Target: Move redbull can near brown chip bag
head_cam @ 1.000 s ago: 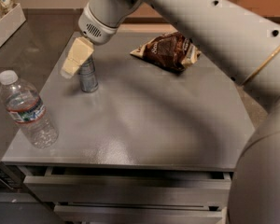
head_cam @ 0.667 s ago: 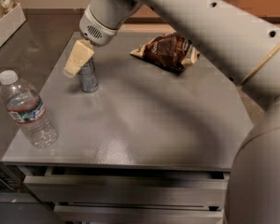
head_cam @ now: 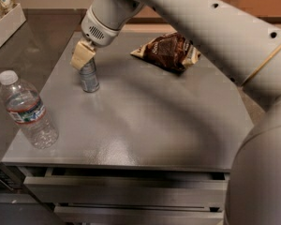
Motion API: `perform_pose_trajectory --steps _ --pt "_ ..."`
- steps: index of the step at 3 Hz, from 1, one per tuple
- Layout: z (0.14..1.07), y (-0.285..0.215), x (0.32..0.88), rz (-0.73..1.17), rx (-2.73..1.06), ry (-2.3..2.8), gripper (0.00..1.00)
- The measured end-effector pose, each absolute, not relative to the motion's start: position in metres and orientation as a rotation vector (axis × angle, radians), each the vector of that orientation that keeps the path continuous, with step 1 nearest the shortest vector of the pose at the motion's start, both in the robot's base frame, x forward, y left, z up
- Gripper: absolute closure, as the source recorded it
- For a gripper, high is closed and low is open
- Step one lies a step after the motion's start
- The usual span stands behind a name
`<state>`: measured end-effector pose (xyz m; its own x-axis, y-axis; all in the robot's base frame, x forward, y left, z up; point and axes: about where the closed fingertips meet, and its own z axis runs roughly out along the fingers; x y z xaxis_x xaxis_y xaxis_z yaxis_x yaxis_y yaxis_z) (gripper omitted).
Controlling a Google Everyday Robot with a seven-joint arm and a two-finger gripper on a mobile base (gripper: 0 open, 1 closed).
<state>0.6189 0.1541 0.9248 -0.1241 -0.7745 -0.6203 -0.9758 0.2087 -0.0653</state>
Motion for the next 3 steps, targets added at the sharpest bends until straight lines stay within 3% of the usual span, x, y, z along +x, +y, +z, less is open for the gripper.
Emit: perform_pose_trajectory --steps 1,2,3 --pt "0.937 0.142 0.629 0.484 -1.577 1.946 0.87" --pt "0.954 0.119 0.648 0.456 -1.506 1.946 1.00" --pt "0.963 0.093 0.669 0.414 -1.448 1.967 1.00"
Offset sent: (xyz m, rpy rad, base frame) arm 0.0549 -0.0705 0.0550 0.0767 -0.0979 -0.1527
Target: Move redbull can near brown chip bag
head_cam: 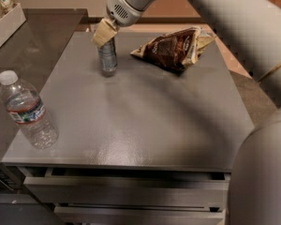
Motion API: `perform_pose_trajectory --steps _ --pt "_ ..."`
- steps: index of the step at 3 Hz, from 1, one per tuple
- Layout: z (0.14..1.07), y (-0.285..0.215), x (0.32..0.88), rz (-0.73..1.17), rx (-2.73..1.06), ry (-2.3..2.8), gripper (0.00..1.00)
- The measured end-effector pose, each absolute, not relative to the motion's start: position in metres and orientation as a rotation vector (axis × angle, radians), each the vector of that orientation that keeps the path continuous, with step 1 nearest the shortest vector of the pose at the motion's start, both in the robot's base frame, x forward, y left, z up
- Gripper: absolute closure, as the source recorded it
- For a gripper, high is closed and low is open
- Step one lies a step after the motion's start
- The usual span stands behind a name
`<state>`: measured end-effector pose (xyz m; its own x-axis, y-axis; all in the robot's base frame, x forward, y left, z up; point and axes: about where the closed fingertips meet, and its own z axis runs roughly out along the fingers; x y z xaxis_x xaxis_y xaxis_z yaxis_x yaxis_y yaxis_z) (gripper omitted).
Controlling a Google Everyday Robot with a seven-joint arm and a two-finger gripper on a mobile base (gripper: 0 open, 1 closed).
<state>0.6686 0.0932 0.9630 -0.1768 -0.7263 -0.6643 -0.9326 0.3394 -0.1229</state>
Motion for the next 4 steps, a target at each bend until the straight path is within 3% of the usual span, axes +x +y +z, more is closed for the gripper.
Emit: perform_pose_trajectory --steps 3,4 --pt "0.935 0.005 0.712 0.334 -1.294 2.134 1.00" --pt "0.926 -0.017 0.720 0.312 -1.239 2.180 0.82"
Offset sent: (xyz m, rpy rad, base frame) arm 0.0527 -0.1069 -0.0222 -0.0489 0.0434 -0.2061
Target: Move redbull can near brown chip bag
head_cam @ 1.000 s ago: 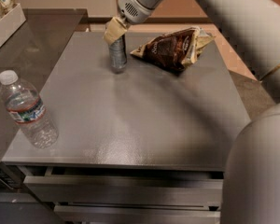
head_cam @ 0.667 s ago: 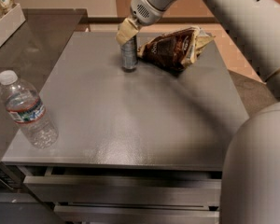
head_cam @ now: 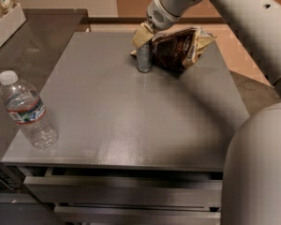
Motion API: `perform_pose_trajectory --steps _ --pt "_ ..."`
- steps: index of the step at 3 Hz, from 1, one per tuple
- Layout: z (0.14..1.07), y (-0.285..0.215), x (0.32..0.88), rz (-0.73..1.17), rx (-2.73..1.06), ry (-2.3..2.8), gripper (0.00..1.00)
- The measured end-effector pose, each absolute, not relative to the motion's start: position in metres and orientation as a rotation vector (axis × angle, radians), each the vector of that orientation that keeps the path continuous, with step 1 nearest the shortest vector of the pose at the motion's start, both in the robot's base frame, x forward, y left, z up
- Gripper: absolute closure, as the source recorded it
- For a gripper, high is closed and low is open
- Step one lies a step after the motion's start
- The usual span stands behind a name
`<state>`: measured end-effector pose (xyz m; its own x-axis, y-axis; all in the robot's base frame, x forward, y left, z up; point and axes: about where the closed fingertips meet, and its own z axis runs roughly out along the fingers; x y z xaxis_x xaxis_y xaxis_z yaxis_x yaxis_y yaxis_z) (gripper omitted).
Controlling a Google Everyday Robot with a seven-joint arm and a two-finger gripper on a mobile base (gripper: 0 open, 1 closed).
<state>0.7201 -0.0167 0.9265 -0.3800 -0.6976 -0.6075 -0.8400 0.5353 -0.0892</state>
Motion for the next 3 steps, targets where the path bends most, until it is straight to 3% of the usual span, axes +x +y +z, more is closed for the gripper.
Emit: perform_pose_trajectory --steps 3 --pt "0.9205 -0.0245 0.7223 0.313 -1.224 2.192 0.13"
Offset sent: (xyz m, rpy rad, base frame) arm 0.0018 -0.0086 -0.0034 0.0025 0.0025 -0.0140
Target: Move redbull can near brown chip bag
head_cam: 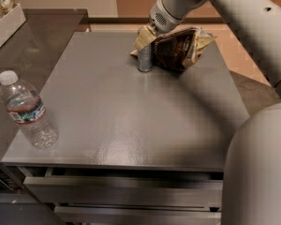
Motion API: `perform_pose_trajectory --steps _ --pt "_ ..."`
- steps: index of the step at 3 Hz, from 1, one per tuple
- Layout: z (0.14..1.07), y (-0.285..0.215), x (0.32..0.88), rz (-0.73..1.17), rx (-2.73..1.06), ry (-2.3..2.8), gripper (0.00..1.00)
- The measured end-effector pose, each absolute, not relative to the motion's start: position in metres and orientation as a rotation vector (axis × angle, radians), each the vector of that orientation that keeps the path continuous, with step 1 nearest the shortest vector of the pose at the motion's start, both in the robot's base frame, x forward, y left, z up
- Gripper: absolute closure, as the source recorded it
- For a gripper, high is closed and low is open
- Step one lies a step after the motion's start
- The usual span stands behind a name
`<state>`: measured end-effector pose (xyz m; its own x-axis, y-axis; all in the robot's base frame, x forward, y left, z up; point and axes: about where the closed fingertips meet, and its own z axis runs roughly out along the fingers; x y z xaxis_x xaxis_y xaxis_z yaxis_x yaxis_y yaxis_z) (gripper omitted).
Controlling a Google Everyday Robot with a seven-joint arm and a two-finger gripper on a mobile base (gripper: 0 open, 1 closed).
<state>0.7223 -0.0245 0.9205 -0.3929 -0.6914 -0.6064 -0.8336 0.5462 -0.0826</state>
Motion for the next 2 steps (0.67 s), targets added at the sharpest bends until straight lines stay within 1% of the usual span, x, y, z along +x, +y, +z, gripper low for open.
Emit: perform_pose_trajectory --steps 1,2 --pt "0.9178 -0.0226 0.7226 0.317 -1.228 2.194 0.00" --pt "0.9177 -0.0225 0.7226 0.317 -1.228 2.194 0.00"
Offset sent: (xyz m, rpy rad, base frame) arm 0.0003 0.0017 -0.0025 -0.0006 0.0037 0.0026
